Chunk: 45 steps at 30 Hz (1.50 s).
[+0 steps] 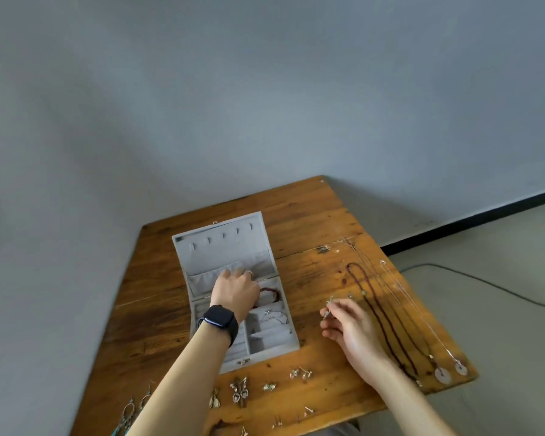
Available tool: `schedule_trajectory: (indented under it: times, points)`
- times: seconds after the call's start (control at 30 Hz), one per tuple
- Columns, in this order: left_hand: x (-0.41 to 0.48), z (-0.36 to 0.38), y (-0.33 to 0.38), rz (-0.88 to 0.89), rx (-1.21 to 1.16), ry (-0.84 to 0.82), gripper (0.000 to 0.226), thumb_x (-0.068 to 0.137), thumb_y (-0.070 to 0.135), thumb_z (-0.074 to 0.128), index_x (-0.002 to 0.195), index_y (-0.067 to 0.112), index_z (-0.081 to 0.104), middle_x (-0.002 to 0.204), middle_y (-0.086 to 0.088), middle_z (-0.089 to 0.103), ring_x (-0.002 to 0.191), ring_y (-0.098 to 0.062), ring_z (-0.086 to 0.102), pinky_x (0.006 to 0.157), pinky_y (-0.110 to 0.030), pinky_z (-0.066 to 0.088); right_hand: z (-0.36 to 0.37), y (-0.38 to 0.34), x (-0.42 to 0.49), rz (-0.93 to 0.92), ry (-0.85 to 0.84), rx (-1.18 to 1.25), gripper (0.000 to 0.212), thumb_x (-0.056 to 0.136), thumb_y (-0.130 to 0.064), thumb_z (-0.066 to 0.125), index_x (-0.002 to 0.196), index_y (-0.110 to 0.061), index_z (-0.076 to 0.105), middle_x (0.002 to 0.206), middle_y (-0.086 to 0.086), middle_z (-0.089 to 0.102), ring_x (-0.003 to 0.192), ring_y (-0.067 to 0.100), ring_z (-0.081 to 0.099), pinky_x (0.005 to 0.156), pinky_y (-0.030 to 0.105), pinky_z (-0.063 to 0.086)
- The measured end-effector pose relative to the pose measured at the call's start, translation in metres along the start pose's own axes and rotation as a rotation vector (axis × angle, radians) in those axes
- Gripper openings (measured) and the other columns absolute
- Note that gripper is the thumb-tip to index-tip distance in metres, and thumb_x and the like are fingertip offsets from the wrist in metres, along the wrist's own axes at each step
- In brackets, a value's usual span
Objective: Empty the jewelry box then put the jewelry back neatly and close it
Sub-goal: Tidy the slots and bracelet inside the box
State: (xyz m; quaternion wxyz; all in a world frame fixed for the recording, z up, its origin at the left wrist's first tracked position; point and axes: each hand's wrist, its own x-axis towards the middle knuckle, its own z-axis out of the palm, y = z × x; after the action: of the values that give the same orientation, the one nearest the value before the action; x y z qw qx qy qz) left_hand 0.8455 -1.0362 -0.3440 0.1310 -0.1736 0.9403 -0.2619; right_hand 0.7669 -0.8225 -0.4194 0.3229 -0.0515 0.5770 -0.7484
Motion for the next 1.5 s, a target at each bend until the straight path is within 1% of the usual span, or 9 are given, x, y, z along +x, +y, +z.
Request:
schedule_trajectory:
  times: [0.2,0.4,0.53,0.67,0.9,1.03,1.17,1.33,1.5]
  points:
    - [0.0,0.001,-0.003,0.136,0.093,0.06,0.025,0.098,0.015,0.053,0.117,0.018,0.069,0.127,-0.004,0.059,0.117,-0.024,0.053,0.095,-0.036,0.043,-0.001,0.001,-0.003,-0.04,-0.033,-0.08,0.011,0.099,-0.015,0.056,0.099,-0.007,0.064,0.091,0.008,0.071,0.076,0.019,0.067,0.068,0.032,0.056]
    - [-0.005,-0.027,-0.017,-0.004,-0.4,0.195,0.018,0.105,0.034,0.044,0.115,0.027,0.057,0.108,0.004,0.067,0.092,-0.022,0.065,0.077,-0.035,0.055,0.002,0.0,-0.007,-0.105,-0.031,-0.153,0.012,0.1,-0.015,0.054,0.099,-0.008,0.064,0.093,0.013,0.069,0.075,0.017,0.067,0.068,0.033,0.058]
    - [0.009,-0.047,-0.004,-0.068,-0.67,0.204,0.016,0.102,0.038,0.048,0.111,0.031,0.059,0.099,0.007,0.069,0.088,-0.022,0.066,0.076,-0.041,0.058,0.005,0.001,-0.008,-0.112,-0.049,-0.133,0.011,0.1,-0.013,0.054,0.098,-0.005,0.062,0.091,0.018,0.068,0.069,0.019,0.063,0.063,0.03,0.053]
    - [0.032,-0.053,0.025,-0.055,-0.785,0.18,0.017,0.101,0.038,0.05,0.11,0.029,0.062,0.095,0.004,0.07,0.084,-0.02,0.066,0.074,-0.04,0.058,0.008,0.001,-0.011,-0.091,-0.067,-0.121,0.014,0.1,-0.017,0.053,0.097,-0.005,0.06,0.091,0.019,0.067,0.067,0.015,0.059,0.06,0.025,0.05]
    - [0.062,-0.05,0.057,-0.15,-0.67,0.171,0.023,0.103,0.035,0.046,0.113,0.024,0.063,0.106,-0.008,0.063,0.098,-0.031,0.057,0.086,-0.039,0.049,0.01,0.003,-0.006,-0.016,-0.059,-0.148,0.012,0.099,-0.023,0.056,0.097,-0.012,0.061,0.093,0.009,0.069,0.069,0.011,0.06,0.065,0.023,0.05]
    - [0.071,-0.04,0.06,-0.148,-0.381,0.219,0.023,0.099,0.025,0.045,0.1,0.018,0.068,0.103,-0.004,0.067,0.11,-0.025,0.052,0.092,-0.037,0.039,0.01,0.001,-0.006,-0.019,-0.054,-0.182,0.012,0.099,-0.024,0.055,0.098,-0.013,0.061,0.094,0.007,0.069,0.07,0.01,0.061,0.065,0.022,0.051]
    - [0.073,-0.031,0.065,-0.146,-0.28,0.179,0.026,0.097,0.025,0.048,0.101,0.019,0.072,0.12,-0.002,0.059,0.116,-0.023,0.047,0.092,-0.037,0.038,0.008,0.001,-0.008,-0.049,-0.054,-0.209,0.011,0.099,-0.023,0.055,0.098,-0.016,0.063,0.093,0.006,0.069,0.073,0.012,0.063,0.066,0.024,0.053]
    - [0.061,-0.022,0.06,-0.148,-0.434,0.214,0.03,0.097,0.033,0.046,0.103,0.021,0.073,0.133,-0.003,0.056,0.122,-0.024,0.047,0.097,-0.04,0.039,0.005,0.0,-0.01,-0.146,-0.051,-0.322,0.01,0.099,-0.021,0.056,0.095,-0.018,0.064,0.085,0.005,0.069,0.071,0.015,0.064,0.066,0.036,0.056]
    - [0.005,-0.007,0.052,-0.192,-0.715,0.335,0.043,0.098,0.039,0.048,0.141,0.032,0.049,0.15,-0.002,0.046,0.137,-0.026,0.04,0.109,-0.043,0.036,0.007,-0.005,-0.01,-0.131,-0.057,-0.424,0.009,0.099,-0.023,0.057,0.099,-0.021,0.065,0.096,-0.001,0.068,0.078,0.013,0.068,0.068,0.03,0.06]
